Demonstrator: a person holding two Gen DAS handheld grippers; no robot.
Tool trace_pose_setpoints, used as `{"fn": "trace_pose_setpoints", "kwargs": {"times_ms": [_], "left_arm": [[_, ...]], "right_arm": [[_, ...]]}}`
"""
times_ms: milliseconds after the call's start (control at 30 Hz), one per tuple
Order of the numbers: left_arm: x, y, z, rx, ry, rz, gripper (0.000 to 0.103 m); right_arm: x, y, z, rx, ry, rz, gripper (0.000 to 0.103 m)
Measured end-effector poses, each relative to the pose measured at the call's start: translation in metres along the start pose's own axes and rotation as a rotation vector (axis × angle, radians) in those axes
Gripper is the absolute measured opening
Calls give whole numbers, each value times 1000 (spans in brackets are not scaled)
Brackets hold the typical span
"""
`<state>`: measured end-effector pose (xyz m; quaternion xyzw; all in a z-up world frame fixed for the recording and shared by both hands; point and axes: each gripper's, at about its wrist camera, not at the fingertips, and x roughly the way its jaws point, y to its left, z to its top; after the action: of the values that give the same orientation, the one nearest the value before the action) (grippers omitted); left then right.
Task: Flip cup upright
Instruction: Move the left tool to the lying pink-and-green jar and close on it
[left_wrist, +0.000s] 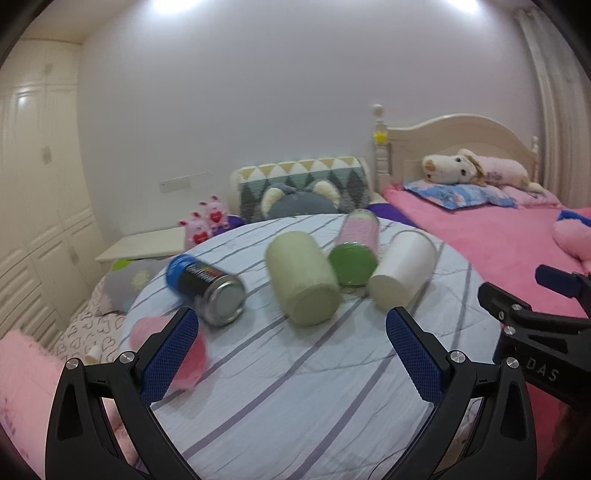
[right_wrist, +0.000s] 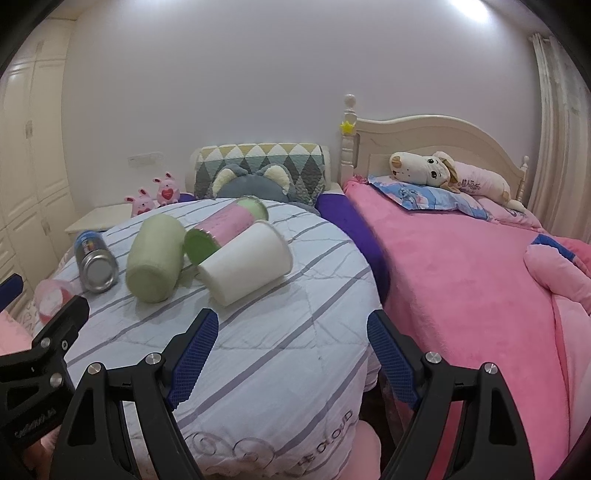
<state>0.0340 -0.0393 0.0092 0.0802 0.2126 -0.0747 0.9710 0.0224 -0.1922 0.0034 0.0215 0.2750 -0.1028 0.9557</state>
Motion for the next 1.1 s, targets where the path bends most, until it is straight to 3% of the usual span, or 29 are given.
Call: {"fn": "trace_pose_setpoints", "kwargs": {"times_ms": [500, 767, 1100], "left_arm": [[77, -30, 58, 44, 132, -118, 103], [116, -51, 91, 137, 216, -161, 103], [182, -80, 125, 236, 429, -156, 103]], "right_arm": [[63, -44, 40, 82, 54, -38, 84], [94, -60, 61, 64, 69, -30, 84], [132, -71, 77, 41, 136, 52, 84]]}}
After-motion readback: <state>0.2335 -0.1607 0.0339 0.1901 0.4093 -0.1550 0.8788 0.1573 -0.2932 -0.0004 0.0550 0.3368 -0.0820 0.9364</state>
